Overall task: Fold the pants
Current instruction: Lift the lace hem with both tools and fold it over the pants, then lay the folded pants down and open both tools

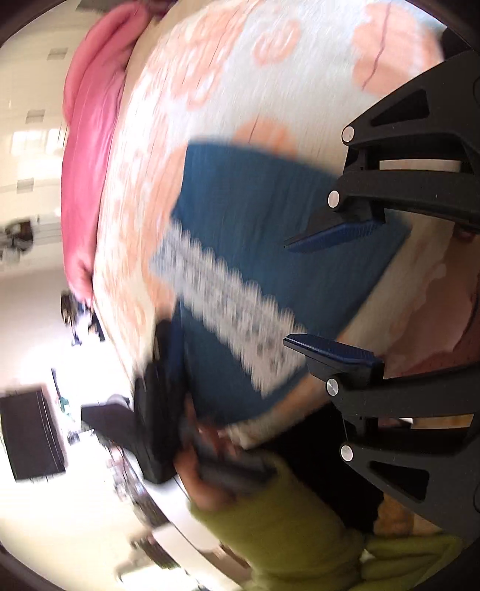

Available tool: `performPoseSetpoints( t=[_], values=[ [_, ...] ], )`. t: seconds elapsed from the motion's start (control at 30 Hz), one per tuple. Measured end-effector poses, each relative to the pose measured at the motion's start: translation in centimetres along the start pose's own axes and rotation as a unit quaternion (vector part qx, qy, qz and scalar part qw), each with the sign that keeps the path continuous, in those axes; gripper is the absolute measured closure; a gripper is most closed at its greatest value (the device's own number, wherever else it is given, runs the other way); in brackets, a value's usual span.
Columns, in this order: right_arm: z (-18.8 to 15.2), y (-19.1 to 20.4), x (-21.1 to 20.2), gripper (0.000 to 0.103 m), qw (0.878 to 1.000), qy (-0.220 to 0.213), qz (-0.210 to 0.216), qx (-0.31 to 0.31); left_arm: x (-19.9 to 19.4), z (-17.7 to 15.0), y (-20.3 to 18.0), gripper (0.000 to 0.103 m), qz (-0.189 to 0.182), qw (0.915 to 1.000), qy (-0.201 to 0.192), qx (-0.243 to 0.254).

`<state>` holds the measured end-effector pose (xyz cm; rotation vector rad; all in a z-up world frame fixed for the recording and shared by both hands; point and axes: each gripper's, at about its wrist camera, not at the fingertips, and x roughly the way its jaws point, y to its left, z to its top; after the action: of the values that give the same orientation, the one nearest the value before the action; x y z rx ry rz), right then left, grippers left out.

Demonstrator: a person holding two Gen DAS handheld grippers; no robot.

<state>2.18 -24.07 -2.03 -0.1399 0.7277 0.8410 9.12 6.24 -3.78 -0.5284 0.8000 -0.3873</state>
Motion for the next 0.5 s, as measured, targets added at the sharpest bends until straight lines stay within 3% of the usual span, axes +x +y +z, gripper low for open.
performPoseSetpoints(
  t=[0.2,0.4,0.5],
  values=[
    [-0.8,-1.8,0.4,0.062,1.000,0.009,0.004,0.026,-2.1,-3.8,-1.3,0.058,0.009,0.9996,0.025,0.002],
    [-2.1,-1.9,2.0,0.059,0.999,0.036,0.008,0.036,-0.9,-6.5,-2.5,0.057,-0.029,0.9968,0.073,-0.014],
    [-2.0,-1.8,2.1,0.056,0.999,0.036,0.002,0.033,0.1,-7.1,-3.1,0.058,-0.022,0.9959,0.087,-0.009]
  ],
)
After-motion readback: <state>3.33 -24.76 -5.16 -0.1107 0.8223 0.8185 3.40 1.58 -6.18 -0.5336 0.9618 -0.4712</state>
